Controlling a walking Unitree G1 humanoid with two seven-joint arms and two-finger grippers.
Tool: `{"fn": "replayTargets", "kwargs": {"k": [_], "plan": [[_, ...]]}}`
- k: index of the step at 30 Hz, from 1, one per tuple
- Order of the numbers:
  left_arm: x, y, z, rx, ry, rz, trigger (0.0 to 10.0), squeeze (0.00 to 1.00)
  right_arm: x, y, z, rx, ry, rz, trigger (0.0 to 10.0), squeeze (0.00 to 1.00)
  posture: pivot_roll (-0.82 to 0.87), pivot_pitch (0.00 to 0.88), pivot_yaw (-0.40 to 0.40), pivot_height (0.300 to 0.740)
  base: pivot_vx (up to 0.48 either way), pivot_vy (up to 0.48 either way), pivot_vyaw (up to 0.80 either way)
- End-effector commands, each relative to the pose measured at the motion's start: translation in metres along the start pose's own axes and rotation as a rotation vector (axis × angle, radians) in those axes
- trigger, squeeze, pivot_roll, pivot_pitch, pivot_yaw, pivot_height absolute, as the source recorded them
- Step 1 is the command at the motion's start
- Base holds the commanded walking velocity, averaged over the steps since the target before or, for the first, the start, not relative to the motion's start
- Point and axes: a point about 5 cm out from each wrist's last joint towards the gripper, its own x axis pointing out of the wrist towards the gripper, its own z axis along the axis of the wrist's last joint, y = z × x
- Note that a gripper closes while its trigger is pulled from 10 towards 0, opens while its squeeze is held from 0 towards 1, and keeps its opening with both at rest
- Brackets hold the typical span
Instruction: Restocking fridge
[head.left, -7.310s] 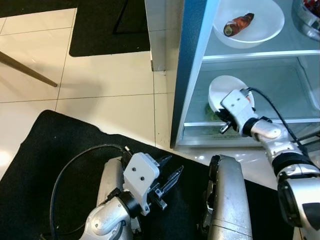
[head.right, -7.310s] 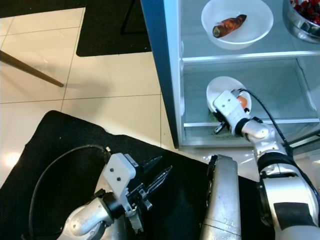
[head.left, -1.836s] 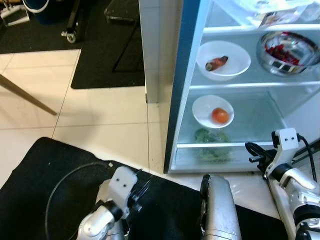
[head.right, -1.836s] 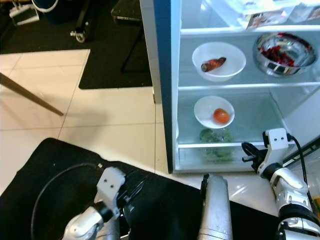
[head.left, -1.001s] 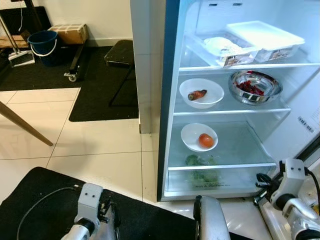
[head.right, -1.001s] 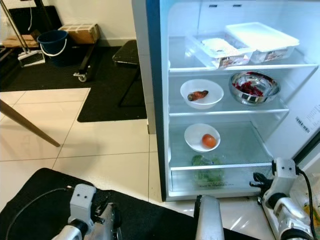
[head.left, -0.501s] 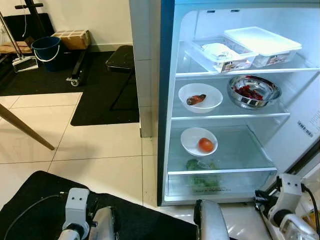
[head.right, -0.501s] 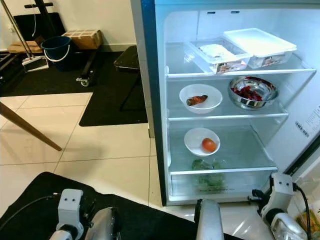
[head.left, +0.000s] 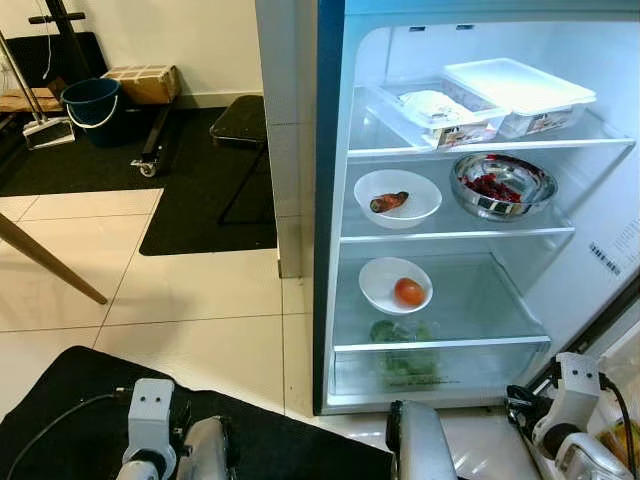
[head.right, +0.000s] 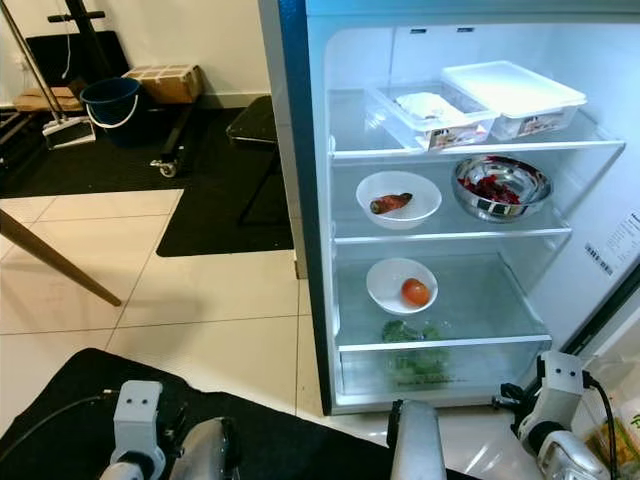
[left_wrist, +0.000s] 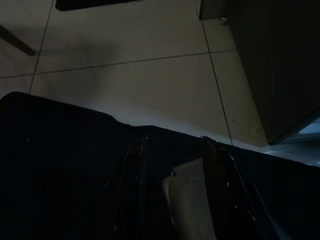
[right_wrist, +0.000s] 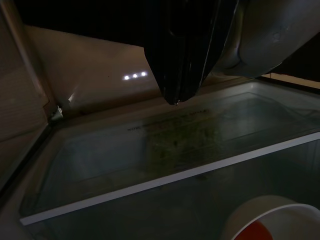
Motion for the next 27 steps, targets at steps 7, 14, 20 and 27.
{"fn": "replayTargets", "kwargs": {"k": [7, 14, 20, 27], "plan": [[-0.005, 0.009, -0.009, -0.022, 0.049, 0.046, 10.0, 0.0, 0.002, 0.008, -0.008, 0.013, 0.021, 0.02, 10.0, 0.0, -0.02, 0.0, -0.002, 0.457, 0.0, 0.0, 0.0], [-0.008, 0.011, -0.014, -0.038, 0.074, 0.067, 10.0, 0.0, 0.004, 0.015, -0.011, 0.011, 0.03, 0.037, 10.0, 0.0, -0.02, 0.0, -0.003, 0.457, 0.0, 0.0, 0.0], [-0.009, 0.012, -0.018, -0.052, 0.094, 0.078, 10.0, 0.0, 0.006, 0.019, -0.014, 0.012, 0.041, 0.049, 10.0, 0.0, -0.01, 0.0, -0.005, 0.457, 0.0, 0.0, 0.0], [-0.014, 0.015, -0.026, -0.072, 0.139, 0.101, 10.0, 0.0, 0.008, 0.022, -0.013, 0.009, 0.042, 0.064, 10.0, 0.0, -0.01, 0.0, -0.007, 0.457, 0.0, 0.0, 0.0]]}}
